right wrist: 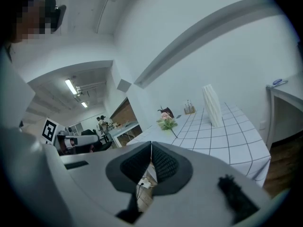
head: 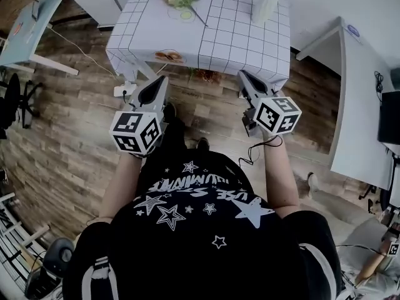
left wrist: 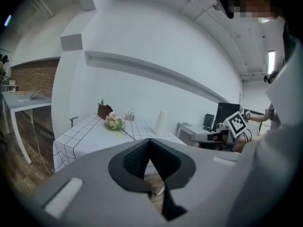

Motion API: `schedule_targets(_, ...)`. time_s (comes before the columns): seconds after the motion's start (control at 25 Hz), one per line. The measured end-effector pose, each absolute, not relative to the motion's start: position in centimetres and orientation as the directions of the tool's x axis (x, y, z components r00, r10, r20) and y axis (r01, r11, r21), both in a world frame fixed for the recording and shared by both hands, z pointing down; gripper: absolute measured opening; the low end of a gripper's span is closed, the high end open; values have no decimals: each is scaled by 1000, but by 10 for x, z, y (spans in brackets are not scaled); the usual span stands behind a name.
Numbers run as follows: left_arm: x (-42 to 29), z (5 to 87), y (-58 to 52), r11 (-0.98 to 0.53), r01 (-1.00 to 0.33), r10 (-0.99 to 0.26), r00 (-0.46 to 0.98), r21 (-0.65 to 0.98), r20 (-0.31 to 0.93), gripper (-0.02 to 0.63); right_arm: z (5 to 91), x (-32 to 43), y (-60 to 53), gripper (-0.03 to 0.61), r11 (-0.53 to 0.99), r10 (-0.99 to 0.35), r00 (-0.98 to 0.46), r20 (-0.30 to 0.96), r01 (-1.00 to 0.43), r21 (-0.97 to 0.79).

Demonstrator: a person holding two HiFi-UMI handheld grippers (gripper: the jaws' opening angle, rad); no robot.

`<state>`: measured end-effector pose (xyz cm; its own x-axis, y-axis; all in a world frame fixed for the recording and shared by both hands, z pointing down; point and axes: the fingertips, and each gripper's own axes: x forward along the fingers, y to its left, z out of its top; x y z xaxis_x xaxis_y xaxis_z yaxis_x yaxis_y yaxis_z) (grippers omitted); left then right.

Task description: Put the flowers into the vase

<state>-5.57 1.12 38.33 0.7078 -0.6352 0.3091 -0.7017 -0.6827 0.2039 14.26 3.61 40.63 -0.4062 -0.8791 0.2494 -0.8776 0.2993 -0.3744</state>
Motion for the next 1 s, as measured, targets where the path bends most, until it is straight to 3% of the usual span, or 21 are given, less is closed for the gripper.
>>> schedule_targets(1.0,-39,409,-179,-739,-622,-555,780,260,288,9,422,131,-109,12,248,-874,-351,336,-917,-314)
